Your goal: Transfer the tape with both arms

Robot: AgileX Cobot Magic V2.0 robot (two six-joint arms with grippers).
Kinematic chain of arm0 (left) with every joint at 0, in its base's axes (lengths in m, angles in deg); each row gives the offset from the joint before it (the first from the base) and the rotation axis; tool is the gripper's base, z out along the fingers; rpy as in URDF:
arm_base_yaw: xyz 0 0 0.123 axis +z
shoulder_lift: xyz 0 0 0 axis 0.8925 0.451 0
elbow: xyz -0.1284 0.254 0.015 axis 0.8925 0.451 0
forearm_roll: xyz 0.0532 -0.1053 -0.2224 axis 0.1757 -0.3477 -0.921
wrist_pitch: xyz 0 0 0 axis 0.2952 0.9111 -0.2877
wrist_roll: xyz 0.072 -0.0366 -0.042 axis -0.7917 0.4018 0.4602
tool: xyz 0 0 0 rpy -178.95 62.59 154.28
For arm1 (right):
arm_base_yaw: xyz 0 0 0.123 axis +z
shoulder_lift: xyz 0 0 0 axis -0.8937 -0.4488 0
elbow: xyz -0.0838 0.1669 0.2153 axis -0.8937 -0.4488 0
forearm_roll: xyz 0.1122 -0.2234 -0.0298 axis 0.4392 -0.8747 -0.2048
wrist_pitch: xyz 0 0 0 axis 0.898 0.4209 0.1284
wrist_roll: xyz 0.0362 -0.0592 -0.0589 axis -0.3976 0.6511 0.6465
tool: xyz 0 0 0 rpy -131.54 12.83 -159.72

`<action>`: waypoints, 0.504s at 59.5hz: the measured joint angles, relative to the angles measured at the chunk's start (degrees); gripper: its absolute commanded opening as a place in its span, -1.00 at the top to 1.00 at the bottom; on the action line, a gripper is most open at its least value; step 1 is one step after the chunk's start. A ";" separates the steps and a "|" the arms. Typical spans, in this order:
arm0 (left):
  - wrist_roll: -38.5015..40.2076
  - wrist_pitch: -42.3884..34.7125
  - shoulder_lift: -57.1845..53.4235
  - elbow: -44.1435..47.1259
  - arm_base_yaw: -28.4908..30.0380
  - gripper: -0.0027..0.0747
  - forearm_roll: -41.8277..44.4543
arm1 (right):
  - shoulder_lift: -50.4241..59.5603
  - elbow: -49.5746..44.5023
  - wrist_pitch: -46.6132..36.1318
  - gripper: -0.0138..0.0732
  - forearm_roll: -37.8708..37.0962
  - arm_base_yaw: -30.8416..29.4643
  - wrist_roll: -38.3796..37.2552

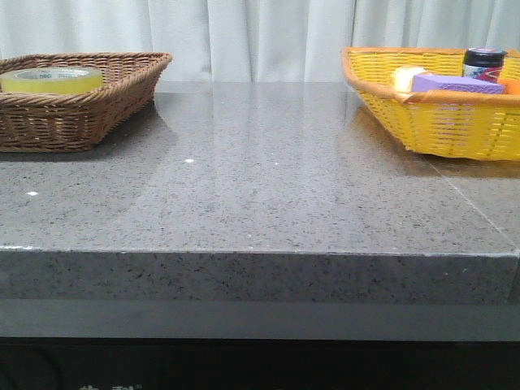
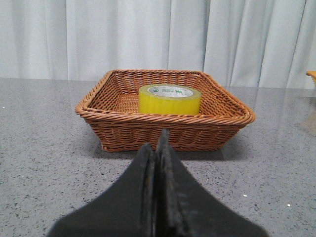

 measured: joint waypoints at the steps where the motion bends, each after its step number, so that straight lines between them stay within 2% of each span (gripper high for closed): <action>1: 0.00 0.00 0.00 0.00 0.00 0.98 0.00 | 0.00 0.00 0.00 0.84 0.00 0.00 0.00; 30: 0.00 0.00 0.00 0.00 0.00 0.98 0.00 | 0.00 0.00 0.00 0.84 0.00 -2.12 0.00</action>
